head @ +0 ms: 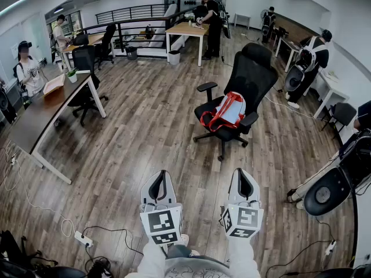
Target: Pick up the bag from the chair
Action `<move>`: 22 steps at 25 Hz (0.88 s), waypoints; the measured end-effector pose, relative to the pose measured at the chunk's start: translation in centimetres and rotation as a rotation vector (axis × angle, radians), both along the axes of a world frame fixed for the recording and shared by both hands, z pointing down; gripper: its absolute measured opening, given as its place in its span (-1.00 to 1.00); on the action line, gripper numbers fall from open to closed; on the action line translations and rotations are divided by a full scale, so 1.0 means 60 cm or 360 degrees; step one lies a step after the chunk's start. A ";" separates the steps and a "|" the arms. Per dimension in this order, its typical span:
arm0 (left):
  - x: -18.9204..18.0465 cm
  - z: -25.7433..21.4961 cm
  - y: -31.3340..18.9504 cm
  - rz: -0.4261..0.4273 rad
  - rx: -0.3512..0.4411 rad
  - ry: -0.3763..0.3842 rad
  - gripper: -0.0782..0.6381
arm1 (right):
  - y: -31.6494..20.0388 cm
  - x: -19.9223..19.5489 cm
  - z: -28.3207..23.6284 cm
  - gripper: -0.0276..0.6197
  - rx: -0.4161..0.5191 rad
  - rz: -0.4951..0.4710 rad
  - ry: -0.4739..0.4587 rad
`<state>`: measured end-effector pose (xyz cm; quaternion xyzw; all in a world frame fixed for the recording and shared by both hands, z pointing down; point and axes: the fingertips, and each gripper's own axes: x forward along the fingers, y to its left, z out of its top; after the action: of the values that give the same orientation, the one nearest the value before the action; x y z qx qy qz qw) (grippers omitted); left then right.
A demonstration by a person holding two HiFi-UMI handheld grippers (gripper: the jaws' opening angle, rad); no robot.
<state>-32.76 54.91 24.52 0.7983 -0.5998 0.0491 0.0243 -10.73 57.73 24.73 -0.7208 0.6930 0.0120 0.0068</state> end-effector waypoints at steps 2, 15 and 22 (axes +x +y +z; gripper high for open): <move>-0.002 0.002 -0.002 0.0006 -0.0008 -0.0001 -0.76 | -0.002 -0.001 0.001 -0.89 -0.0002 0.0002 -0.0003; -0.006 0.006 -0.052 0.0021 -0.0029 -0.0009 -0.76 | -0.052 -0.013 0.007 -0.88 -0.0014 -0.0024 -0.0027; -0.010 0.027 -0.125 0.0062 -0.0044 -0.0020 -0.76 | -0.119 -0.013 0.032 -0.88 -0.0031 0.0033 -0.0060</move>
<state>-33.36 47.42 26.13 0.8090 -0.5836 0.0628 0.0308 -11.52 50.59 26.63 -0.7280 0.6854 -0.0083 0.0126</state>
